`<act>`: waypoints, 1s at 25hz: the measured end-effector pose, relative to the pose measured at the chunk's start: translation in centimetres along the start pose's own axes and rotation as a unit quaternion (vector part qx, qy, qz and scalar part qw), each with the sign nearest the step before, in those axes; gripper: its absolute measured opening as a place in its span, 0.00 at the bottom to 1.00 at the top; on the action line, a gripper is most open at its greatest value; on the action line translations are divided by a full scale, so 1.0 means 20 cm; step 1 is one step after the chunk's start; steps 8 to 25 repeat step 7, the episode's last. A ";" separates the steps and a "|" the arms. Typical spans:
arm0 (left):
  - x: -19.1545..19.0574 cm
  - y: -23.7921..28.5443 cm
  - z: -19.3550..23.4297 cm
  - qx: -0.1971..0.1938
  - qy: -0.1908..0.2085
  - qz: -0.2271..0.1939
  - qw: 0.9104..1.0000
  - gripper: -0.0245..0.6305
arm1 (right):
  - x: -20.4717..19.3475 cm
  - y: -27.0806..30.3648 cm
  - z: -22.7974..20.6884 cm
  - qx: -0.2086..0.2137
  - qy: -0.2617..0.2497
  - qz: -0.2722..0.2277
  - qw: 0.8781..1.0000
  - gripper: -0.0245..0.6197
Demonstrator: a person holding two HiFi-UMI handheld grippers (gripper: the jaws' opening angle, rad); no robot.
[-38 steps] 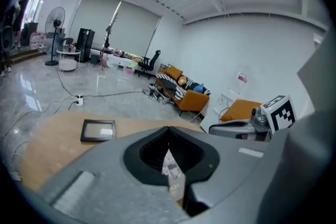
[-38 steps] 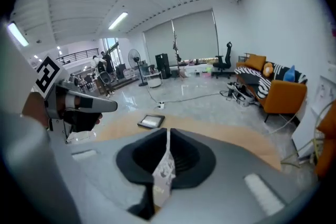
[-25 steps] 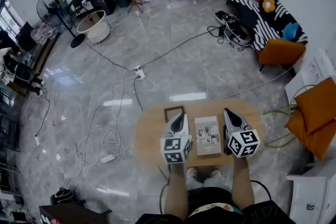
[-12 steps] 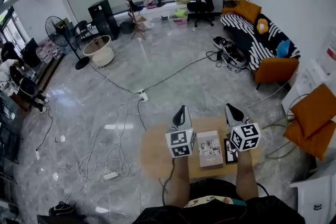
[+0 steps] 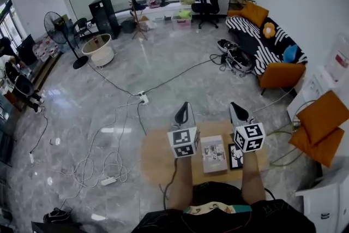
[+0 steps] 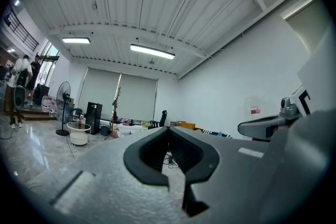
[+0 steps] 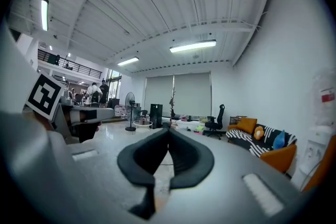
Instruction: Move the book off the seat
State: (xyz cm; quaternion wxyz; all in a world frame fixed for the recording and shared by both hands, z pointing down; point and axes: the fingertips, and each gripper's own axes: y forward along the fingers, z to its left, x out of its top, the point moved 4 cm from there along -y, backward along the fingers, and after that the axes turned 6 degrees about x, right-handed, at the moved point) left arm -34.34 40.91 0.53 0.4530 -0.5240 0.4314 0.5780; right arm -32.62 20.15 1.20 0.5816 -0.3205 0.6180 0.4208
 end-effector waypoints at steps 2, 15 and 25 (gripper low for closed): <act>0.02 0.00 0.02 0.000 0.004 -0.005 1.000 0.05 | 0.02 0.02 0.02 -0.002 -0.007 -0.004 1.000 0.04; 0.06 0.01 0.04 -0.001 0.010 -0.008 1.000 0.05 | 0.07 0.03 0.03 -0.011 -0.010 -0.009 1.000 0.04; 0.06 0.01 0.04 -0.001 0.010 -0.008 1.000 0.05 | 0.07 0.03 0.03 -0.011 -0.010 -0.009 1.000 0.04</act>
